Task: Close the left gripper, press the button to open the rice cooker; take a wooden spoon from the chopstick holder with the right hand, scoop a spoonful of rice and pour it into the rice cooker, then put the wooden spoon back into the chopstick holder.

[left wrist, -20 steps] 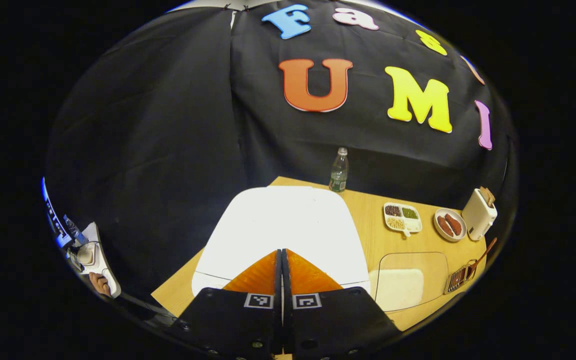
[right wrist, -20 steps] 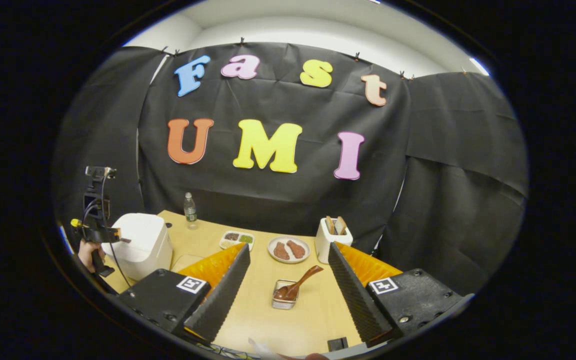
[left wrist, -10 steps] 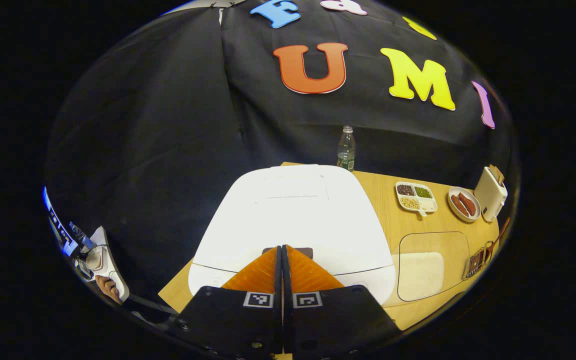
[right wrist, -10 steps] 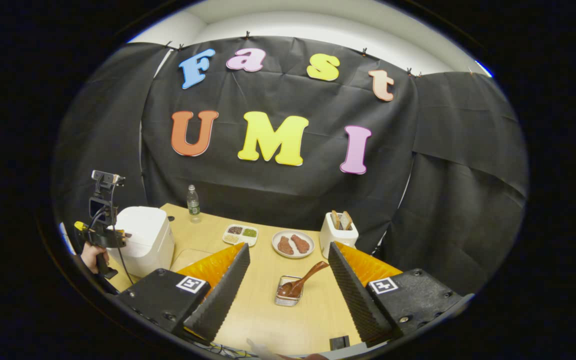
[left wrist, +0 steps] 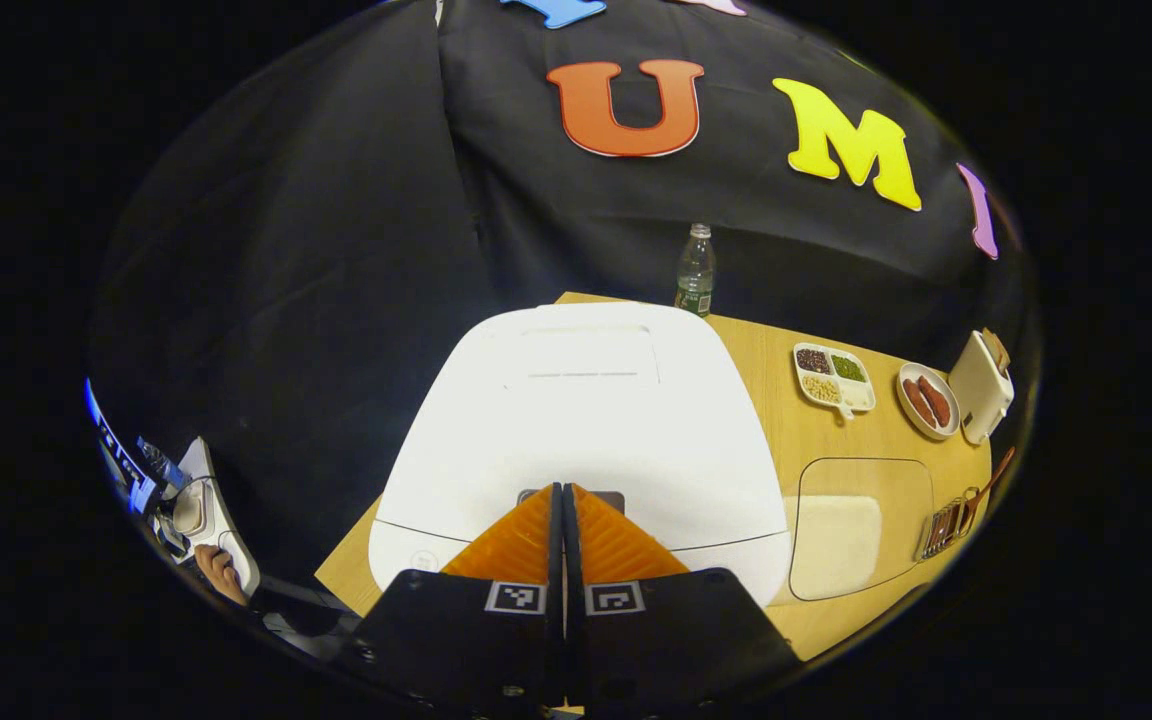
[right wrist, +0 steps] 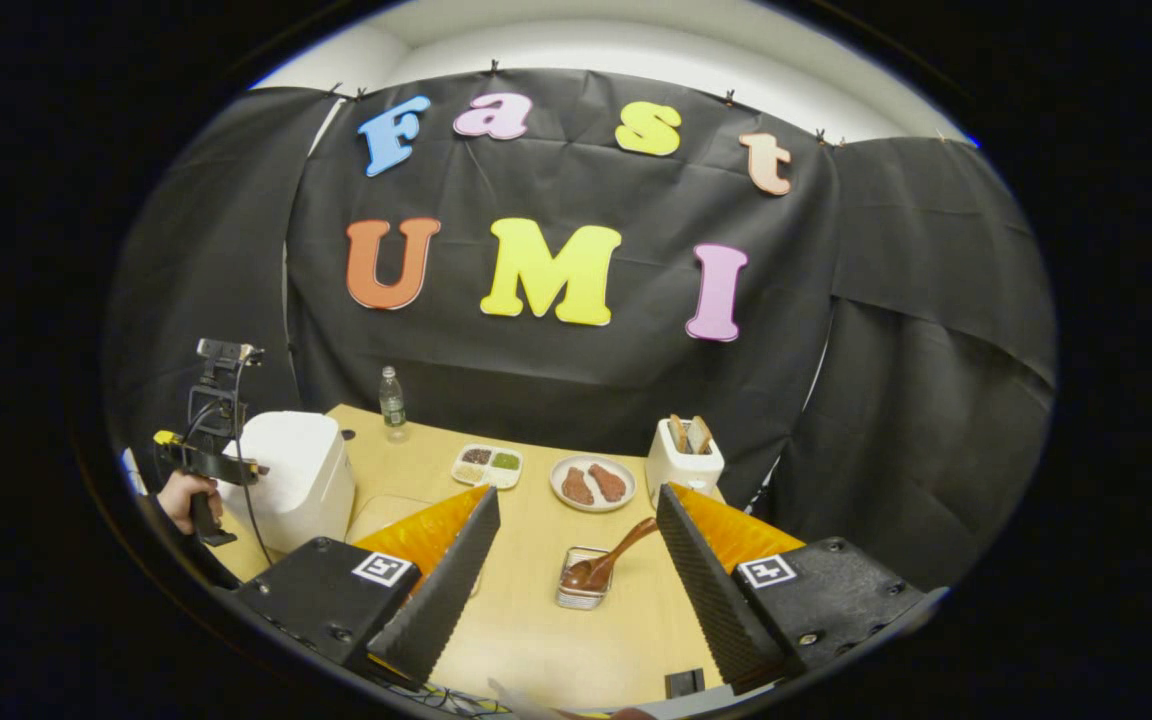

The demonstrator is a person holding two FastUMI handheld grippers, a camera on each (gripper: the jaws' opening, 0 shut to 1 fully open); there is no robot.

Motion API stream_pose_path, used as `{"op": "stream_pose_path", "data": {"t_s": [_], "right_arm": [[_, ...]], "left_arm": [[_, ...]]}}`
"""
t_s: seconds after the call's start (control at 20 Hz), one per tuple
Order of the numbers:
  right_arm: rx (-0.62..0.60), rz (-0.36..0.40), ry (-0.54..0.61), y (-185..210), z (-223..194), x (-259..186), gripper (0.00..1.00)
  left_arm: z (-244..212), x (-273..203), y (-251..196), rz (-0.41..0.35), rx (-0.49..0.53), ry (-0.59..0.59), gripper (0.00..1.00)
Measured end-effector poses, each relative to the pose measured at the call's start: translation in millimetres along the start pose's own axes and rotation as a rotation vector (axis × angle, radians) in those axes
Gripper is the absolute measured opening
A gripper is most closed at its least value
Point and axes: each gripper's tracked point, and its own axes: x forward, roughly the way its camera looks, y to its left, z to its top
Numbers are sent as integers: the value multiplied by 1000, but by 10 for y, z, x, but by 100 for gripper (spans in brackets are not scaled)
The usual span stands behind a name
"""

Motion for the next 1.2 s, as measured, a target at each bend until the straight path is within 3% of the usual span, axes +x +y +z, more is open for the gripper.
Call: {"op": "stream_pose_path", "data": {"t_s": [0.2, 0.45, 0.6, 0.7, 0.75, 0.8, 0.85, 0.9, 0.95, 1.2], "right_arm": [[18, -3, -18, -33, 17, -1, 100], [32, -50, -147, -146, 220, -50, 100], [36, -82, -244, -222, 421, -132, 100], [40, -82, -286, -219, 495, -178, 100], [41, -89, -298, -239, 520, -189, 100], [43, -87, -303, -249, 527, -192, 100], [45, -88, -304, -256, 520, -193, 100], [46, -88, -302, -263, 514, -181, 100], [49, -88, -301, -266, 512, -172, 100], [68, -85, -286, -283, 406, -135, 100]], "left_arm": [[194, -63, 24, 17, -7, -71, 1], [1205, -826, 206, 77, 5, -528, 4], [1529, -1442, 79, 10, -19, -709, 8], [1535, -1720, -54, -60, -6, -736, 21], [1501, -1855, -146, -103, -7, -745, 40], [1484, -1974, -205, -140, -13, -755, 50], [1516, -2095, -233, -163, -26, -777, 69], [1501, -2224, -247, -188, -39, -793, 75], [1496, -2337, -238, -202, -46, -804, 93], [1449, -2558, -239, -238, -83, -813, 95]]}}
